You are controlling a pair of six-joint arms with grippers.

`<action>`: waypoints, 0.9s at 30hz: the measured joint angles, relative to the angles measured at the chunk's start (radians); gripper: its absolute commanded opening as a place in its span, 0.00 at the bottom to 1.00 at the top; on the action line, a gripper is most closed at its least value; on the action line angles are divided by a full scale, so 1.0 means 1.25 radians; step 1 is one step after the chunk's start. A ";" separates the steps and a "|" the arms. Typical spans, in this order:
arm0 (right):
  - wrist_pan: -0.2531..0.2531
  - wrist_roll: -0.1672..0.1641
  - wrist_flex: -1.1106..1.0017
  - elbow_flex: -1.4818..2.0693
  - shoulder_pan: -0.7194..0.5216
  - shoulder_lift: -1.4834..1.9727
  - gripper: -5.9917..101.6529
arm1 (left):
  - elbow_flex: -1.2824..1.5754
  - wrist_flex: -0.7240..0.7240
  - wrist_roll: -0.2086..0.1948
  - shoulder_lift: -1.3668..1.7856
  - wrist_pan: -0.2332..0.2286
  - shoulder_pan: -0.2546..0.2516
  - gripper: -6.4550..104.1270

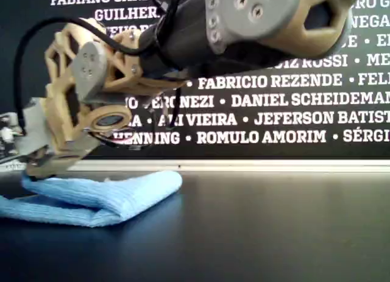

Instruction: Fold a cloth

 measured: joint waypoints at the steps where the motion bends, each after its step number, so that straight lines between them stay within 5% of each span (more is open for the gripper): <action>1: 0.000 0.000 0.000 -0.006 0.006 -0.002 0.30 | 0.000 0.000 0.000 0.000 0.000 0.000 0.95; 7: 0.000 0.000 0.000 -0.012 0.032 -0.002 0.47 | 0.000 0.000 0.000 0.000 0.000 0.000 0.95; 17: 0.006 -0.007 0.001 -0.012 0.025 -0.002 0.47 | 0.000 0.000 0.000 0.000 0.000 0.000 0.95; 22: 0.007 -0.009 0.085 -0.012 -0.009 0.020 0.31 | 0.000 0.000 0.000 0.000 0.000 0.000 0.95; 27: -0.001 -0.009 0.355 -0.012 -0.094 0.124 0.06 | 0.000 0.000 0.000 0.000 0.000 0.000 0.95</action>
